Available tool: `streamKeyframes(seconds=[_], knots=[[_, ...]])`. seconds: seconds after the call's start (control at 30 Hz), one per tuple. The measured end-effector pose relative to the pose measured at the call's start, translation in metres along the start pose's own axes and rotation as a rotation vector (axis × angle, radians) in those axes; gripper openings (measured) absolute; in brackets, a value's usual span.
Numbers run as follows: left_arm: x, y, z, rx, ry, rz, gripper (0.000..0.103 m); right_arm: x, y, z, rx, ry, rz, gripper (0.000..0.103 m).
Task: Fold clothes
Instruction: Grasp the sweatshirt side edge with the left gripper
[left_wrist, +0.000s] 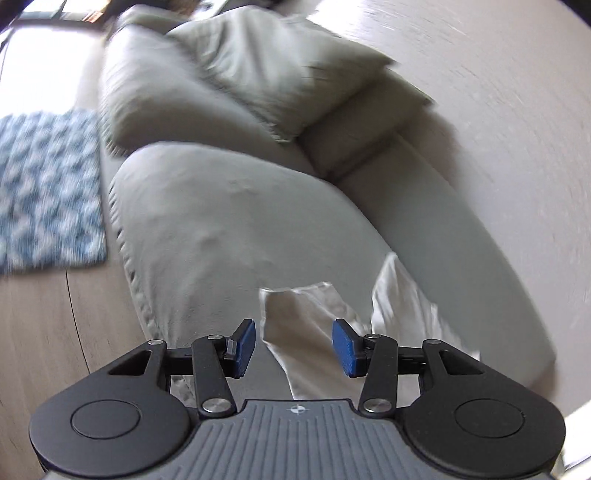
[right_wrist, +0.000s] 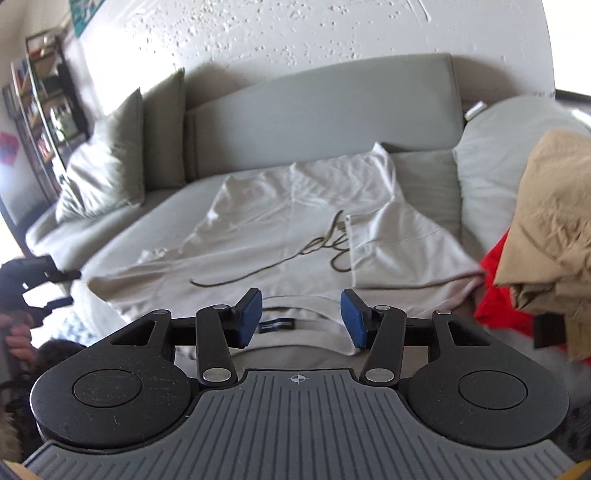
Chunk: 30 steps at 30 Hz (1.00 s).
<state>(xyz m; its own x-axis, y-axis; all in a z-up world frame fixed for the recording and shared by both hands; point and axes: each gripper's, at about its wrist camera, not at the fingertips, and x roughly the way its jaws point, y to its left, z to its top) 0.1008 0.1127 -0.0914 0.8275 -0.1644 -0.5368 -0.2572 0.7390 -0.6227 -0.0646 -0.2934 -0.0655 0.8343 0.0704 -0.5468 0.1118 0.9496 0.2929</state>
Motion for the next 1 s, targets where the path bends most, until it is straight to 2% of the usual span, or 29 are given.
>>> streamKeyframes(seconds=[0.1,0.23,0.33,0.43,0.5,0.6,0.7,0.8,0.87,0.93,0.97,1.0], knots=[[0.018,0.01,0.011,-0.068,0.046,-0.038,0.042,0.002,0.0,-0.003,0.026,0.017,0.023,0.054],[0.038,0.011,0.023,-0.072,0.097,-0.011,0.042,0.002,0.002,-0.005,0.033,0.02,0.042,0.056],[0.043,0.008,0.023,-0.007,0.129,0.004,0.042,0.001,0.005,-0.006,0.027,0.026,0.056,0.057],[0.05,-0.006,0.022,0.133,0.148,0.036,0.042,0.002,0.007,-0.006,0.022,0.035,0.067,0.058],[0.055,-0.011,0.021,0.187,0.176,0.058,0.042,0.004,0.008,-0.007,0.023,0.045,0.076,0.058],[0.064,-0.014,0.018,0.234,0.228,0.086,0.042,0.008,0.01,-0.007,0.025,0.055,0.087,0.058],[0.07,-0.015,0.021,0.251,0.221,0.106,0.041,0.01,0.013,-0.006,0.022,0.061,0.096,0.058],[0.074,-0.012,0.023,0.228,0.231,0.081,0.033,0.011,0.014,-0.008,0.019,0.069,0.102,0.058],[0.076,-0.013,0.024,0.222,0.23,0.051,0.019,0.012,0.013,-0.009,0.022,0.073,0.102,0.058],[0.072,-0.015,0.023,0.229,0.202,0.02,0.011,0.012,0.011,-0.009,0.029,0.075,0.102,0.058],[0.069,-0.017,0.022,0.234,0.185,0.011,0.003,0.012,0.011,-0.009,0.033,0.076,0.101,0.058],[0.066,-0.02,0.022,0.238,0.163,0.011,0.003,0.012,0.01,-0.009,0.037,0.076,0.103,0.058]])
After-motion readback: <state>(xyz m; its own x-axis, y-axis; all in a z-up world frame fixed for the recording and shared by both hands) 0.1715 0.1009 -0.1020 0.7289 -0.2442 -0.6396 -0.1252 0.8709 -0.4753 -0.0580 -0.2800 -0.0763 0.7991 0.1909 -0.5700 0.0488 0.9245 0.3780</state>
